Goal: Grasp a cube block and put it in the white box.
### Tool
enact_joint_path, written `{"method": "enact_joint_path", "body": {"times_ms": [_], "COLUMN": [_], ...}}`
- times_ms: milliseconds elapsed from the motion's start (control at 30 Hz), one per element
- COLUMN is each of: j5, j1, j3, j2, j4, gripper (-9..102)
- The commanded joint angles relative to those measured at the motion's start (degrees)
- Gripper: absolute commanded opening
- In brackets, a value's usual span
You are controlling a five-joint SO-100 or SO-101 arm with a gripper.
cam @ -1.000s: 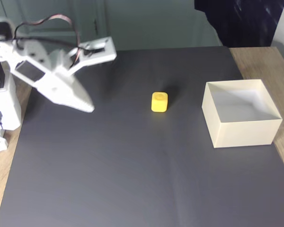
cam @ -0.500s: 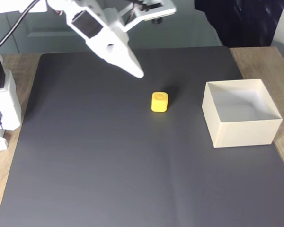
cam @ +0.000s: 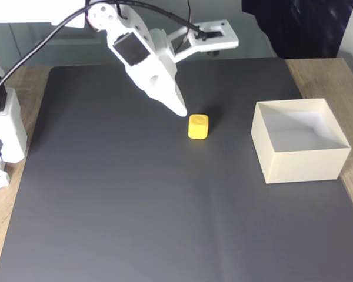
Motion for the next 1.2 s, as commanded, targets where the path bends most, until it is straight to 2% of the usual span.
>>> {"method": "enact_joint_path", "body": {"times_ms": [0, 500, 1167], "j5": [0.26, -1.41, -0.53], "j1": [1.58, 4.04, 3.52], "j3": [-2.81, -13.01, -17.84], "j2": [0.35, -7.03, -19.69], "j4": [-0.44, 4.48, 0.09], "gripper": [10, 27, 28]}}
